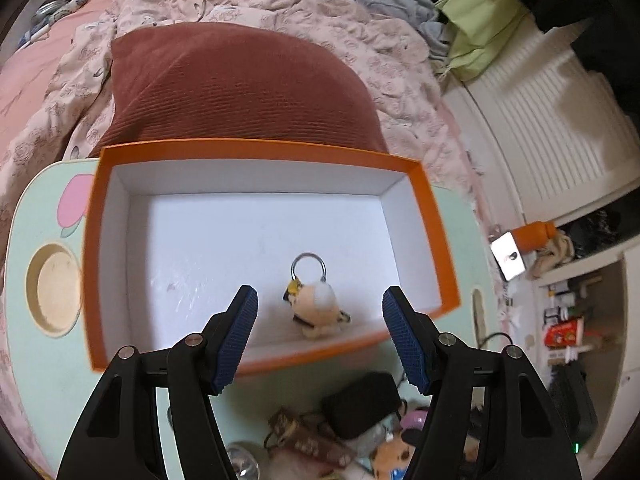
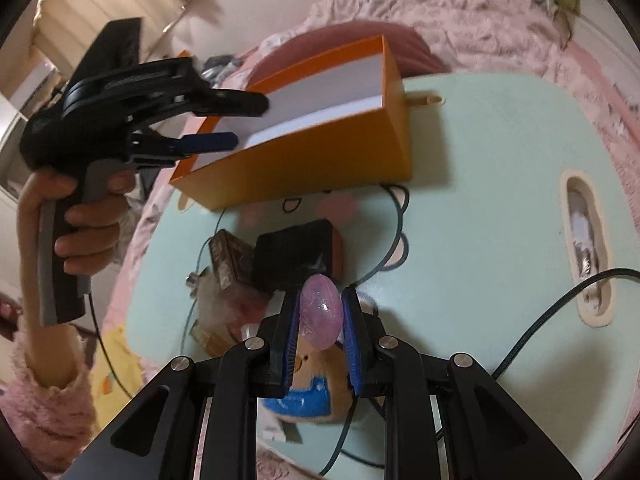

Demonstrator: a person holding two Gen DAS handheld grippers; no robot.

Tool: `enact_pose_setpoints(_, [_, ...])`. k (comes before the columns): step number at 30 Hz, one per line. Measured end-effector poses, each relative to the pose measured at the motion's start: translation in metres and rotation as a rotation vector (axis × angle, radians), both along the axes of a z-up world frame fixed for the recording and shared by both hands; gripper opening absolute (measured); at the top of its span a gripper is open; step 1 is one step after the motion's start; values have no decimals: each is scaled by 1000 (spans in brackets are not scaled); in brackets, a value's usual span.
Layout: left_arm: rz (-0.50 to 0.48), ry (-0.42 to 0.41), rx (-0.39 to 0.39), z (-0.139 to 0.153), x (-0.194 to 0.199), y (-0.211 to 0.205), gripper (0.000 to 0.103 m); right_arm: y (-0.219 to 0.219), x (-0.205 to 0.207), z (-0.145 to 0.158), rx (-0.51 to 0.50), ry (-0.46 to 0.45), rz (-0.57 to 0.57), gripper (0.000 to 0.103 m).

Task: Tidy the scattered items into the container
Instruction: 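Carry the pink ball out and release it on the table, then grasp the white figure keychain in the orange box with the left gripper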

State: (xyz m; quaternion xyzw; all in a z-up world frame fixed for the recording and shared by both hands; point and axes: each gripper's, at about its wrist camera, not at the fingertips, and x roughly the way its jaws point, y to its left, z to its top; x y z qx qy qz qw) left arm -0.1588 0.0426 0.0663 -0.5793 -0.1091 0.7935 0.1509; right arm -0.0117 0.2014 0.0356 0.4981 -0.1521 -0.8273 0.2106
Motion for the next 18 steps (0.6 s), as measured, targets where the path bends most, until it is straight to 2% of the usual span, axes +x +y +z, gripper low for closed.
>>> enact_pose_setpoints(1, [3, -8, -14, -3, -2, 2, 66, 0, 2, 0, -5, 8, -7, 24])
enact_pose_setpoints(3, [11, -36, -35, -10, -7, 6, 66, 2, 3, 0, -40, 10, -16, 38])
enact_pose_setpoints(5, [13, -68, -42, -18, -11, 11, 66, 4, 5, 1, -67, 14, -21, 39])
enact_pose_setpoints(10, [-28, -159, -58, -32, -15, 28, 65, 1, 7, 0, -63, 12, -17, 39])
enact_pose_setpoints(11, [-40, -169, -67, -34, -16, 32, 62, 1, 7, 0, -68, 10, -17, 39])
enact_pose_setpoints(12, [-46, -176, -77, -36, -16, 34, 55, 2, 8, 0, -73, 8, -18, 39])
enact_pose_setpoints(14, [-44, -207, -42, -41, -20, 33, 46, 3, 10, -1, -79, 5, -18, 39])
enact_pose_setpoints(15, [-46, -233, -15, -43, -23, 31, 35, 4, 10, -1, -86, 1, -18, 39])
enact_pose_setpoints(18, [-45, -241, 10, -45, -28, 25, 34, 6, 9, -4, -109, -9, -18, 39])
